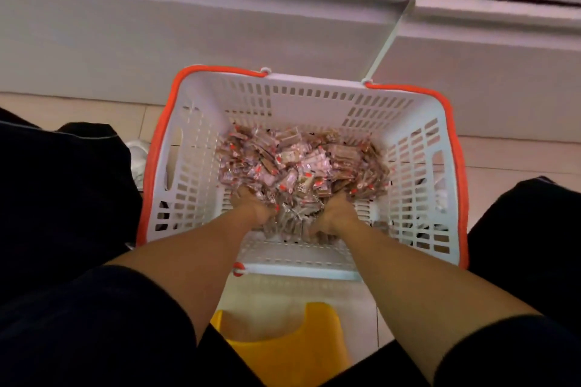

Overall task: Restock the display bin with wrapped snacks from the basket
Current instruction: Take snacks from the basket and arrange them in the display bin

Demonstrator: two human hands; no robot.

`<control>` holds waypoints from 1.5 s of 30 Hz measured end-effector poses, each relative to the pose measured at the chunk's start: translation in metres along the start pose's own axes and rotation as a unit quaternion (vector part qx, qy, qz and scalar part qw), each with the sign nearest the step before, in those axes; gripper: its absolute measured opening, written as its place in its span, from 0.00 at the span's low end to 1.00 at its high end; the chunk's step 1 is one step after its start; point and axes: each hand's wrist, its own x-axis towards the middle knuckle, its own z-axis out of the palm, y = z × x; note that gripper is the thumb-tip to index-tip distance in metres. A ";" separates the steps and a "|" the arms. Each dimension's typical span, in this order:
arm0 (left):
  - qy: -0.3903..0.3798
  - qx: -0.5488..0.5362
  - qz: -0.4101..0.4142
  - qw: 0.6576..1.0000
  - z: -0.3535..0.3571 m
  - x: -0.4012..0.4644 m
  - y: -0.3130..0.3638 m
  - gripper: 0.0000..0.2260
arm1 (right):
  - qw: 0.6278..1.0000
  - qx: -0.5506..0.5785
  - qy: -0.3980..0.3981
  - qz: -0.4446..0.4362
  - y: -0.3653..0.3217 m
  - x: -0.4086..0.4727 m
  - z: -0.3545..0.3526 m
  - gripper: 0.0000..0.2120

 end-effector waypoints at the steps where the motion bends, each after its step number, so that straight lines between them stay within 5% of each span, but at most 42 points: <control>1: -0.046 -0.071 -0.014 0.996 -0.003 0.000 0.004 0.36 | 1.000 0.018 0.000 0.004 -0.002 -0.001 -0.001 0.63; 2: -0.066 -0.181 -0.021 0.981 -0.002 -0.001 0.006 0.32 | 0.999 0.032 0.000 0.004 -0.003 0.000 0.000 0.64; 6: -0.009 -0.096 0.036 0.995 0.004 0.006 0.000 0.24 | 0.995 0.093 -0.029 0.010 -0.006 -0.001 0.001 0.65; 7: -0.013 -0.143 0.014 0.989 0.009 0.014 -0.004 0.20 | 0.996 0.083 -0.034 0.005 -0.006 -0.002 -0.001 0.63; 9: -0.044 -0.156 0.006 0.987 0.013 0.015 -0.006 0.15 | 0.998 0.051 -0.047 -0.004 -0.004 0.001 -0.010 0.51; 11: -0.063 -0.147 -0.003 0.987 0.011 0.013 -0.007 0.13 | 0.994 0.087 -0.059 0.003 0.000 0.006 -0.018 0.25; 17: -0.135 -0.096 -0.028 0.986 0.007 0.003 -0.009 0.10 | 0.984 0.075 -0.158 0.042 0.002 0.009 -0.028 0.14; 20: -0.096 -0.061 -0.003 0.994 0.003 -0.001 -0.007 0.13 | 0.973 -0.007 -0.226 0.049 0.001 0.004 -0.037 0.08; 24: -0.045 0.018 0.037 0.998 -0.010 -0.006 -0.002 0.28 | 0.979 -0.026 -0.203 0.007 -0.008 -0.006 -0.064 0.14; 27: 0.022 0.038 0.090 0.995 -0.021 -0.010 0.003 0.27 | 0.981 0.109 -0.142 -0.077 -0.018 -0.020 -0.090 0.14; 29: 0.026 -0.043 0.106 0.993 -0.026 -0.013 0.004 0.26 | 0.960 0.215 -0.127 -0.129 -0.022 -0.028 -0.102 0.16; 38: -0.061 -0.285 0.166 0.942 -0.048 -0.042 0.007 0.29 | 0.916 0.317 -0.132 -0.208 -0.029 -0.049 -0.104 0.18; 45: -0.209 -0.311 0.245 0.894 -0.067 -0.063 0.021 0.15 | 0.851 0.419 -0.108 -0.296 -0.037 -0.071 -0.124 0.16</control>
